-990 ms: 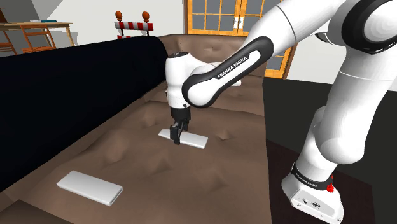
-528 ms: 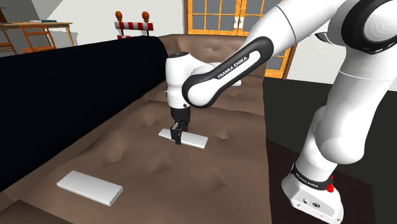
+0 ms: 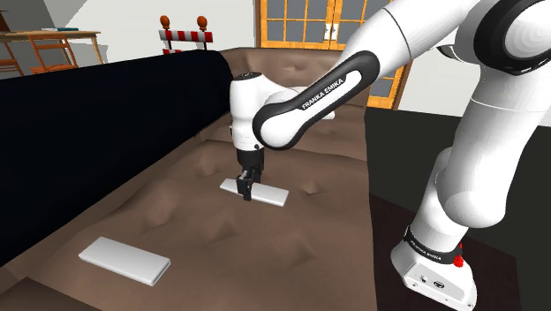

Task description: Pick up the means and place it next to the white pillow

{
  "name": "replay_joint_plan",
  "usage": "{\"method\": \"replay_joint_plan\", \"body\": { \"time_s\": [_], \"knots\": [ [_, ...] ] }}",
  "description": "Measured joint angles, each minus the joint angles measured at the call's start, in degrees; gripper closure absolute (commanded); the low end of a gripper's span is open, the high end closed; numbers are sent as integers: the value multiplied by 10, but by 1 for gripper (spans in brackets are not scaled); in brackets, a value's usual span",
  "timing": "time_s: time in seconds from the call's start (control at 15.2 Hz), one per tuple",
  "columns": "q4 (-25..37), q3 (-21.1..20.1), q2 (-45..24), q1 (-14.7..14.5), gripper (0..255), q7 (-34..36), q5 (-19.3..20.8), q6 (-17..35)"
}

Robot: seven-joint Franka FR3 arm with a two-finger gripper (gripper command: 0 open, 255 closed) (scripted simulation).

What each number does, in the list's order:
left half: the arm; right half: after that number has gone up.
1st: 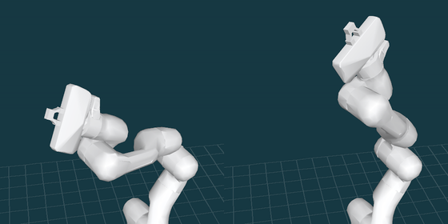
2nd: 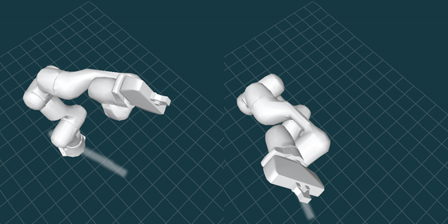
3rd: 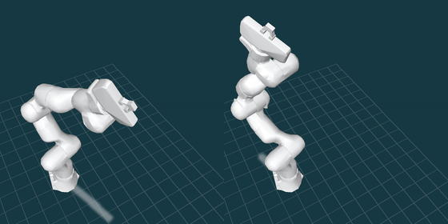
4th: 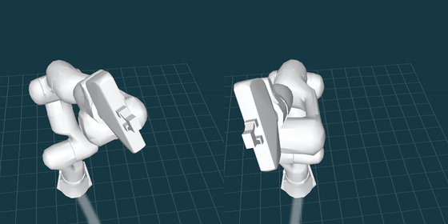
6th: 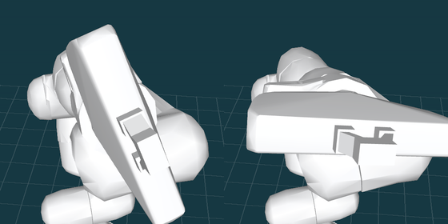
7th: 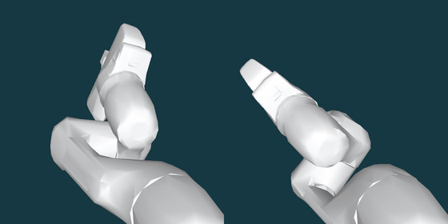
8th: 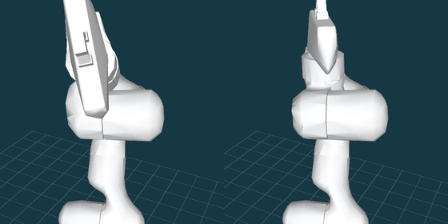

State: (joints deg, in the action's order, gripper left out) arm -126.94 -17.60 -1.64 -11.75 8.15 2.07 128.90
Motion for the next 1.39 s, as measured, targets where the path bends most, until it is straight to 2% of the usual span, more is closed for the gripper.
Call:
{"method": "replay_joint_plan", "body": {
  "time_s": [1.39],
  "knots": [
    [91, 3, 62, 2, 255, -19, -23, -150]
  ]
}}
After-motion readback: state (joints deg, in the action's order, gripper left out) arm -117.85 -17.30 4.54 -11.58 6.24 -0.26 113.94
